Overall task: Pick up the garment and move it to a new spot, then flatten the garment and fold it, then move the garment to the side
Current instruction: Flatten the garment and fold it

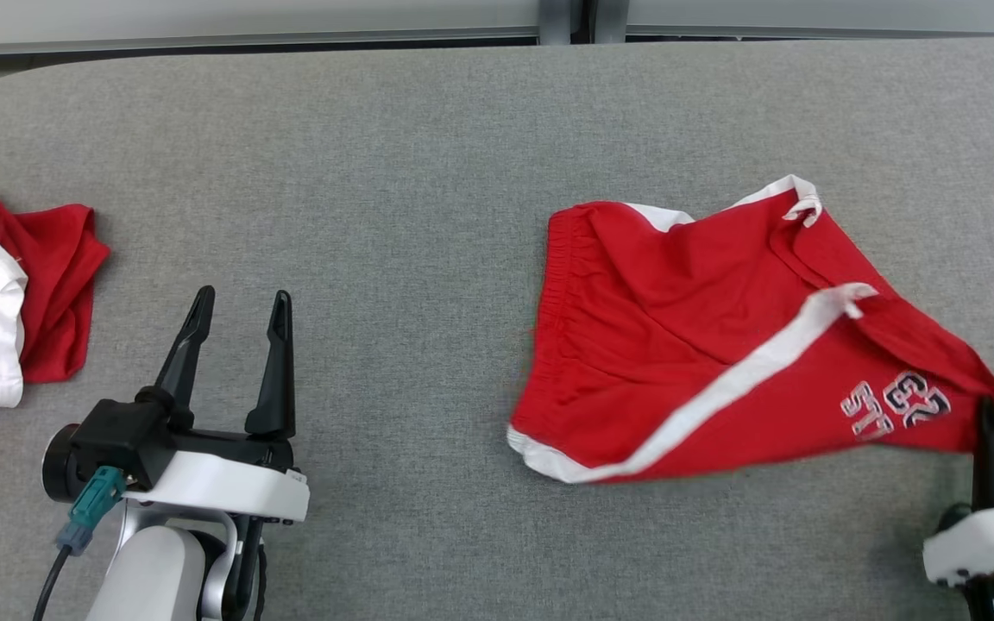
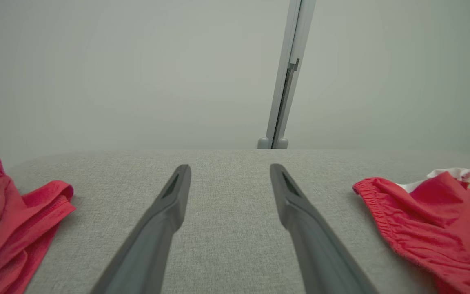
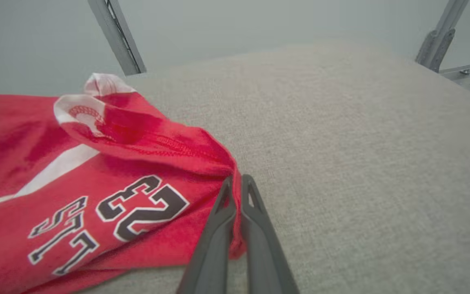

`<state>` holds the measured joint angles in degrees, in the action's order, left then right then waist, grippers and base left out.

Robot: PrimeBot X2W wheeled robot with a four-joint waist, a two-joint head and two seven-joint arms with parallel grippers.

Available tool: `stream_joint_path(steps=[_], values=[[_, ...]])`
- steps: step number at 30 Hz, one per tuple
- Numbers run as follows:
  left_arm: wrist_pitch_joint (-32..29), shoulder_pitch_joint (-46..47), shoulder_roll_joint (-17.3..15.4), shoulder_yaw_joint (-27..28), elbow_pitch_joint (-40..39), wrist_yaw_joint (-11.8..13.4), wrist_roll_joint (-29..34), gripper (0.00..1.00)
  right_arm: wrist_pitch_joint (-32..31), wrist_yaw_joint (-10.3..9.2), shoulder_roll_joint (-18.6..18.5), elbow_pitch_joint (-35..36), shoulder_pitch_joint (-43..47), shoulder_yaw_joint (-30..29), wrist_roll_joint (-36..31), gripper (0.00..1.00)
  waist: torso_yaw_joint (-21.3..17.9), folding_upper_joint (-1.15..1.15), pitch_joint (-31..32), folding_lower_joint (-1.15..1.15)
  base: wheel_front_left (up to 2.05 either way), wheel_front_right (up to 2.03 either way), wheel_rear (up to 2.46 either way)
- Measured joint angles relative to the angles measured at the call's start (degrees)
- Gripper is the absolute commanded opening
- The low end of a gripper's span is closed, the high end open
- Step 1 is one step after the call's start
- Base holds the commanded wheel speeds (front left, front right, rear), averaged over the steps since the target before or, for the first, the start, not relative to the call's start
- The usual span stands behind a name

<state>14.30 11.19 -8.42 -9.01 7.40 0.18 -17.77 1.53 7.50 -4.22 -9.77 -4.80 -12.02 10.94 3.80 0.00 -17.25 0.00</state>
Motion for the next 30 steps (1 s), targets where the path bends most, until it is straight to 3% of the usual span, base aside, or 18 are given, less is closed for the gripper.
stream_joint_path(steps=[2, 3, 4, 5, 11, 17, 23, 30], values=[[-0.1, 0.1, 0.0, -0.1, -0.1, 0.1, 0.0, 1.00, 0.0, 0.00, 0.5, -2.9, 0.9, -2.2, 1.3, 0.00, -0.2, 0.00, -0.1, 0.00, 0.00, 0.00, 0.00], [-0.2, 0.2, 0.0, -0.2, -0.1, 0.1, 0.0, 1.00, 0.0, 0.00, 0.7, -4.5, 1.2, -2.5, 2.5, 0.14, -0.3, 0.00, -0.2, 0.00, 0.00, 0.00, 0.00], [-0.2, 0.2, 0.0, -0.3, -0.1, 0.2, 0.0, 1.00, -0.2, 0.00, 0.9, -6.0, 1.3, -2.5, 3.6, 0.47, -0.4, 0.00, -0.2, 0.00, 0.00, 0.00, 0.00], [-0.2, 0.2, 0.0, -0.3, -0.1, 0.2, 0.0, 1.00, -0.4, 0.00, 1.1, -7.6, 1.3, -2.5, 3.7, 1.00, -0.4, 0.00, -0.1, 0.00, 0.00, 0.00, 0.00], [-0.2, 0.2, -0.3, -0.3, -0.2, 0.7, -0.2, 1.00, 3.4, -0.01, 1.2, -9.7, -0.2, -0.8, 4.9, 1.00, -0.8, 0.00, 0.3, 0.00, 0.00, 0.00, 0.00], [-0.1, -1.2, -0.6, 0.6, -0.5, 1.9, -0.4, 1.00, 6.9, 0.00, 0.4, -1.1, -1.6, 3.4, 1.9, 1.00, -1.2, 0.00, 2.2, 0.00, 0.00, 0.00, 0.00], [-0.1, -4.0, -1.0, 0.8, -0.5, 2.7, -0.5, 1.00, 5.0, 0.00, -2.3, 7.6, -1.7, 8.7, -1.2, 1.00, -1.4, 0.00, 5.3, 0.00, 0.00, 0.00, 0.00], [-1.4, -8.5, -1.8, -0.1, -1.0, 3.2, -0.4, 1.00, 1.4, 0.00, -3.1, 11.4, 1.4, 14.3, -1.7, 1.00, -1.4, 0.00, 10.0, 0.00, 0.00, 0.00, 0.00]])
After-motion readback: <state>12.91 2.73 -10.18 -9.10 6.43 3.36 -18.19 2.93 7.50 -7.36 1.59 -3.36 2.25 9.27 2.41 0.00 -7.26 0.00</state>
